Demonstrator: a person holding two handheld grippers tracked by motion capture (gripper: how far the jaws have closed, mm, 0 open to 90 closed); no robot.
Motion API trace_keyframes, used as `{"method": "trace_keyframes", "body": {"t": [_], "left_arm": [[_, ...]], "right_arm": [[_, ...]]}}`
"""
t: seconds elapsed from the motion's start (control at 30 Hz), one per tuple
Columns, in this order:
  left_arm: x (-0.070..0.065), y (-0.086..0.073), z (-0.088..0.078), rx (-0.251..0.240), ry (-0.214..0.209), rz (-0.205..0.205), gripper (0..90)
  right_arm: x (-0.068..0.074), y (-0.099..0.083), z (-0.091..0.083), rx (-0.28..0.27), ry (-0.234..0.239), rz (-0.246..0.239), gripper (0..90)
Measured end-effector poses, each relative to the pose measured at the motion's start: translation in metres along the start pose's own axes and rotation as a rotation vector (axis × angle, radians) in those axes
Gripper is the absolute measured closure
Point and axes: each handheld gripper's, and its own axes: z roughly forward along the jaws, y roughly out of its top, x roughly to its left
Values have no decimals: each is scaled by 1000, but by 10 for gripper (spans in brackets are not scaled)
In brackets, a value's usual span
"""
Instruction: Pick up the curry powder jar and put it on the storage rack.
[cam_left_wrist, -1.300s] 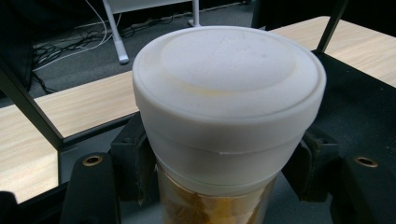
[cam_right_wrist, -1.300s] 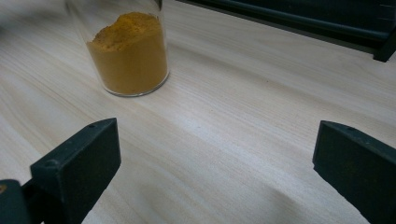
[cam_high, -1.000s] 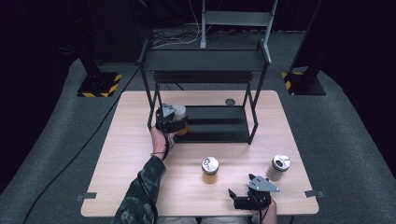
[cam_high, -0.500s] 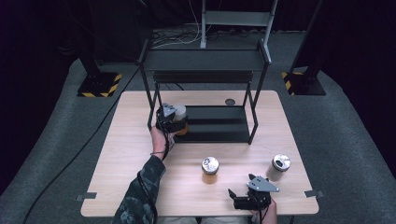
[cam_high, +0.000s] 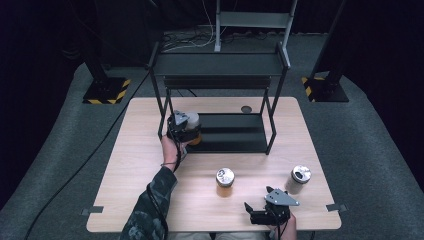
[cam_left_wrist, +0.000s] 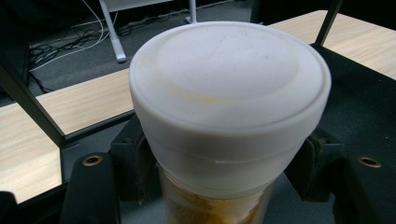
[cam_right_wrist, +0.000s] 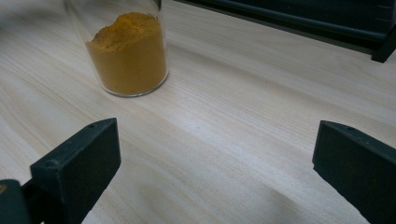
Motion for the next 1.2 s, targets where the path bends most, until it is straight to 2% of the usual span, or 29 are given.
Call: {"method": "trace_keyframes", "body": {"t": [0.6,0.77,0.8,0.87,0.93,1.03,1.2], "left_arm": [[-2,6,0,25,7,7,324],[-1,11,1,59,1,17,266],[0,13,2,79,-2,15,257],[1,13,2,83,0,9,225],[5,16,1,111,-15,-4,191],[7,18,0,127,-26,-4,159],[11,23,-6,170,-50,17,102]], "right_arm": [[0,0,0,1,-1,-2,1],[0,0,0,1,-1,-3,1],[0,0,0,1,-1,-3,1],[0,0,0,1,-1,-3,1],[0,0,0,1,-1,-3,1],[1,0,0,2,-1,-2,1],[1,0,0,3,-3,-3,1]]}}
